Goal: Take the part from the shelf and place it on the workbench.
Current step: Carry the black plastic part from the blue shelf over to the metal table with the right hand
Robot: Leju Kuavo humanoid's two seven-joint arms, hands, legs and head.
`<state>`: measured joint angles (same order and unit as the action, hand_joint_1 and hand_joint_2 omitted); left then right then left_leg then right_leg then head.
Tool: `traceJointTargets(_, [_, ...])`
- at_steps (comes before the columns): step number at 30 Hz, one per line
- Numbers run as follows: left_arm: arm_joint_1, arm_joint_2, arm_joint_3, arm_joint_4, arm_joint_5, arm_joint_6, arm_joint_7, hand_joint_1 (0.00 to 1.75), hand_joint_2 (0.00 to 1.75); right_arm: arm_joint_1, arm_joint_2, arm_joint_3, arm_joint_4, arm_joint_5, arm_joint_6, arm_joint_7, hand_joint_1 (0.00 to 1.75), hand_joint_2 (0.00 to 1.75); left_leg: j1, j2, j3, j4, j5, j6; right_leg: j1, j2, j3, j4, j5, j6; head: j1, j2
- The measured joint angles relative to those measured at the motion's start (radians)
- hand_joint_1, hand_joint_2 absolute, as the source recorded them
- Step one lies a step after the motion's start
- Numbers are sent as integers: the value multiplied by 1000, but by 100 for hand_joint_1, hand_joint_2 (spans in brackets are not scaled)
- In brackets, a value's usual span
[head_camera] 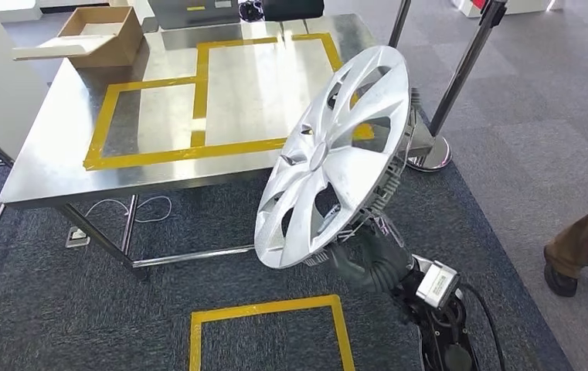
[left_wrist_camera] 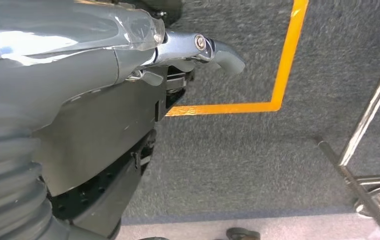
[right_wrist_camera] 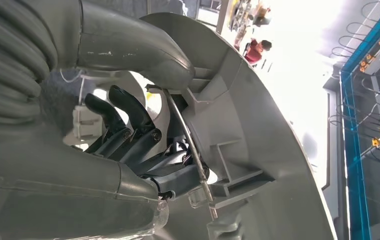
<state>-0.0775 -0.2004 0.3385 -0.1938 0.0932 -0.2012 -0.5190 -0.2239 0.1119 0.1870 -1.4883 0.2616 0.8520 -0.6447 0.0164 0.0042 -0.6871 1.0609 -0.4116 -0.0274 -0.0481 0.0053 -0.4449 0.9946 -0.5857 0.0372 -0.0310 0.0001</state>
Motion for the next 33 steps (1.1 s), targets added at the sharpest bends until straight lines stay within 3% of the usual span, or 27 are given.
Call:
traceJointTargets(4, [-1,-2,0,2,-1,-15,-3,0,175,-3,1,1,0,1,5,-1,175,175,-3,-6,18,-19,-34,35,0,-4,14,-16,-18,20,0,0])
traceJointTargets(5, [-2,-2,0,1,-2,-18,-4,0,175,-4,1,1,0,1,8,-1,175,175,-2,-8,25,-22,-40,44,1,-6,9,4,-30,22,2,0])
traceJointTargets(7, [-2,-2,0,1,-3,-18,-4,0,175,-4,0,1,1,1,10,0,175,175,-2,-10,40,-26,-51,59,5,-6,-50,119,-76,20,6,0])
traceJointTargets(9, [-1,-2,0,2,-4,-12,-4,0,175,-3,-1,1,2,1,10,0,175,175,-8,-12,50,-26,-61,67,12,-6,-145,267,-117,16,7,0])
traceJointTargets(10, [0,-2,0,2,-5,-9,-5,0,175,-3,-1,1,2,1,10,0,175,175,-11,-14,55,-26,-65,69,15,-6,-180,311,-119,13,7,0])
traceJointTargets(11, [0,-2,0,2,-6,-6,-5,0,175,-2,-2,1,3,1,10,0,175,175,-14,-17,60,-26,-69,71,18,-6,-201,324,-103,8,7,0])
traceJointTargets(12, [0,-2,0,2,-6,-4,-5,0,175,-2,-2,1,3,1,10,0,175,175,-16,-19,67,-26,-74,72,21,-6,-206,301,-70,1,7,0])
traceJointTargets(15, [0,-4,0,2,-10,0,-9,0,175,-2,-3,1,3,1,10,0,175,175,-26,-27,93,-26,-90,69,34,-5,-169,128,66,-27,5,0])
traceJointTargets(16, [-1,-4,0,3,-12,0,-10,0,175,-3,-3,2,4,1,10,-1,175,175,-28,-28,97,-26,-94,66,38,-5,-153,81,87,-32,4,0])
traceJointTargets(20, [-3,-4,0,3,-14,0,-10,0,175,-4,-3,1,4,1,10,-1,175,175,-30,-25,100,-27,-98,61,42,1,-133,42,88,-17,1,0])
traceJointTargets(30, [-5,-3,0,3,-11,-32,-15,0,175,-4,-3,1,4,1,10,-2,175,175,-29,-22,108,-40,-95,55,42,2,-131,42,85,-21,2,0])
traceJointTargets(33, [-5,-3,0,3,-2,-95,-20,0,175,-4,-3,2,4,1,10,-1,175,175,-30,-23,111,-51,-102,68,38,2,-127,52,101,-11,1,0])
